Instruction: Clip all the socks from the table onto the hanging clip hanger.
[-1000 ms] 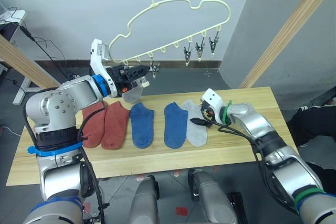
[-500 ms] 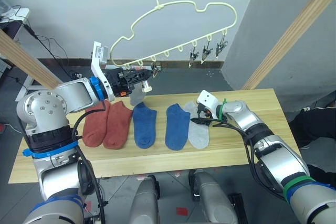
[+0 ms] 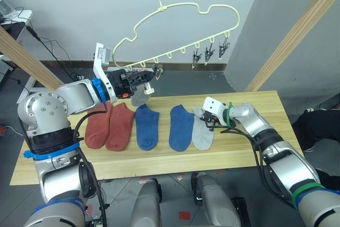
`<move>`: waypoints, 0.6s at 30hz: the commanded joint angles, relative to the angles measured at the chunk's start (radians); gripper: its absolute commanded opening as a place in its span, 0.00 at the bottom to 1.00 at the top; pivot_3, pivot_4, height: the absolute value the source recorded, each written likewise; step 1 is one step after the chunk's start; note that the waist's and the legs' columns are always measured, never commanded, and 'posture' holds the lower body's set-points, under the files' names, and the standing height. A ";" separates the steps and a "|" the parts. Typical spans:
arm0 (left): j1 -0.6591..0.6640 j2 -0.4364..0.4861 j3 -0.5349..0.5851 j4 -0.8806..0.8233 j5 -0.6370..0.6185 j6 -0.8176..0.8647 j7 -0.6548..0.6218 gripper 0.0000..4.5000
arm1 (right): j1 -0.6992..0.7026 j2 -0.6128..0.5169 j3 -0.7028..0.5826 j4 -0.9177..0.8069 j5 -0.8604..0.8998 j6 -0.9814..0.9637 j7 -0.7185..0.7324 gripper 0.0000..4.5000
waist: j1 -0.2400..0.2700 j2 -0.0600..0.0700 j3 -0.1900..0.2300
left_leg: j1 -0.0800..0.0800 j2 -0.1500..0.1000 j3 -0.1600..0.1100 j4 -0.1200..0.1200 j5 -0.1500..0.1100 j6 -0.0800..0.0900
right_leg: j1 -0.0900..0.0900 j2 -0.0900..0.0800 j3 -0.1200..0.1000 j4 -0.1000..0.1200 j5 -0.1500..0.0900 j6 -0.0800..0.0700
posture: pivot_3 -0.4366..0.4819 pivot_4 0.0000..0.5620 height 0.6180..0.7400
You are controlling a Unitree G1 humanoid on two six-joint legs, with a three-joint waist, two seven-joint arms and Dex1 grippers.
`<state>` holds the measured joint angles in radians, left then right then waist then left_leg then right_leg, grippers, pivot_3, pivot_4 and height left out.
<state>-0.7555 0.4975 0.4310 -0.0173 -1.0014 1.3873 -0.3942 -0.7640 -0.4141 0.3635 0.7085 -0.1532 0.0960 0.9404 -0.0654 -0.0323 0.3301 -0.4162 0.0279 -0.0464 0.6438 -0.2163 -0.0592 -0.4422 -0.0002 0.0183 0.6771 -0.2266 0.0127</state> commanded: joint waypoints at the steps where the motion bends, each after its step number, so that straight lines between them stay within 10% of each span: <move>1: 0.003 -0.034 0.035 0.030 -0.025 0.042 0.055 0.05 | 0.066 -0.085 -0.068 -0.344 0.119 0.193 0.144 0.00 | 0.003 0.000 0.000 | 0.000 0.000 0.000 0.000 0.000 0.000 | 0.000 0.000 0.000 0.000 0.000 0.000 | 0.45 0.61 1.00; 8: 0.000 -0.048 0.062 0.048 -0.074 0.097 0.085 0.05 | 0.096 -0.165 -0.143 -0.905 0.447 0.693 0.293 0.00 | 0.001 0.000 0.001 | 0.000 0.001 -0.001 0.000 -0.001 -0.001 | 0.000 0.001 -0.001 -0.001 0.000 0.000 | 0.44 0.60 1.00; 18: -0.052 -0.085 0.131 0.113 -0.133 0.165 0.168 0.05 | -0.024 0.037 -0.038 -0.858 0.447 0.691 0.128 0.00 | 0.006 0.000 0.001 | -0.001 0.001 -0.002 0.000 -0.001 -0.001 | 0.000 0.001 -0.001 -0.003 0.000 0.000 | 0.44 0.58 1.00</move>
<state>-0.8184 0.4097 0.5525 0.0887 -1.1204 1.5110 -0.2463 -0.7662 -0.3817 0.3290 -0.1716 0.3012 0.8183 1.0871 -0.0596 -0.0320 0.3307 -0.4174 0.0285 -0.0482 0.6436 -0.2169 -0.0602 -0.4424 0.0008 0.0167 0.6740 -0.2269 0.0131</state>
